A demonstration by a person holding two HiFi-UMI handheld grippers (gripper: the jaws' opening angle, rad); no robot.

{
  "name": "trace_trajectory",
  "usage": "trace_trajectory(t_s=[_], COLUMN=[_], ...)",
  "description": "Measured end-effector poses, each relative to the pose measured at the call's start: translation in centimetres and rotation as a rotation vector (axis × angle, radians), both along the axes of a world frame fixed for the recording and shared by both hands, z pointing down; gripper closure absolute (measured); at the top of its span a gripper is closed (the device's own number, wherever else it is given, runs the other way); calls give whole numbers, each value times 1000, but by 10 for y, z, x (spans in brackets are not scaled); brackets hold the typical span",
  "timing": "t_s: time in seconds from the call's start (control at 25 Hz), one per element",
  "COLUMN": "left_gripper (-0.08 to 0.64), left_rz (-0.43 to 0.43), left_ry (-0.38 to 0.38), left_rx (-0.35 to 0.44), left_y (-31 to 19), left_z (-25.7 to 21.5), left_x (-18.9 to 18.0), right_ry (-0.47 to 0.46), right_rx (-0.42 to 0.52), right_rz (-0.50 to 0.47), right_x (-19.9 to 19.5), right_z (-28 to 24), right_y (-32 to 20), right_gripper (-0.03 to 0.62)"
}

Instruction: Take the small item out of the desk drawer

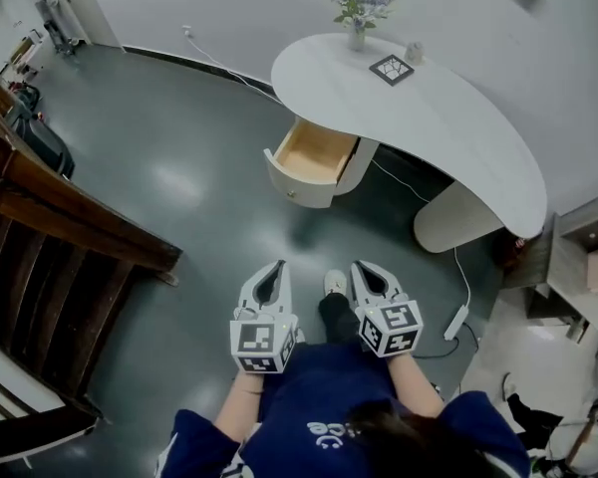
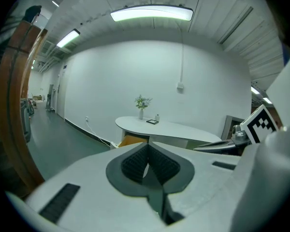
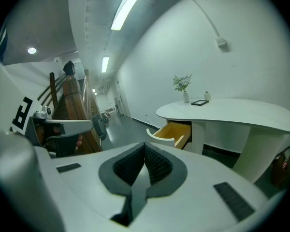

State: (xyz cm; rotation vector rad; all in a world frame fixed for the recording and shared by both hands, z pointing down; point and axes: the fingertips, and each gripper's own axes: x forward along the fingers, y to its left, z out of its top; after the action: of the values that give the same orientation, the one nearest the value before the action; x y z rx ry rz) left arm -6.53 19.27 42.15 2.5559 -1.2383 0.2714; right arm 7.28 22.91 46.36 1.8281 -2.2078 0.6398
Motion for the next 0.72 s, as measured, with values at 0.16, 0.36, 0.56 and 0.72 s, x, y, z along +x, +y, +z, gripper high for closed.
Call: trace_trajectory(t_s=[0.16,0.36,0.56,0.72], left_gripper=[557,557,557,557], left_rz=[-55,-106,-155,-187], left_ry=[-23,-36,-35,-33], left_rx=[-20,-24,-26,-39], left_y=[-41,-90,-128,-146], left_z=[3,3,1,7], left_x=[19,52,83,99], right_ry=[-2,-25,-46,-40], right_rx=[12,4,-24,-54], right_rz=[-71,-147,-224,-266], right_x=[18,44,68,84], right_z=[-1,3,6,15], right_y=[-55,-116,-160,-182], right_gripper=[584,584,584,584])
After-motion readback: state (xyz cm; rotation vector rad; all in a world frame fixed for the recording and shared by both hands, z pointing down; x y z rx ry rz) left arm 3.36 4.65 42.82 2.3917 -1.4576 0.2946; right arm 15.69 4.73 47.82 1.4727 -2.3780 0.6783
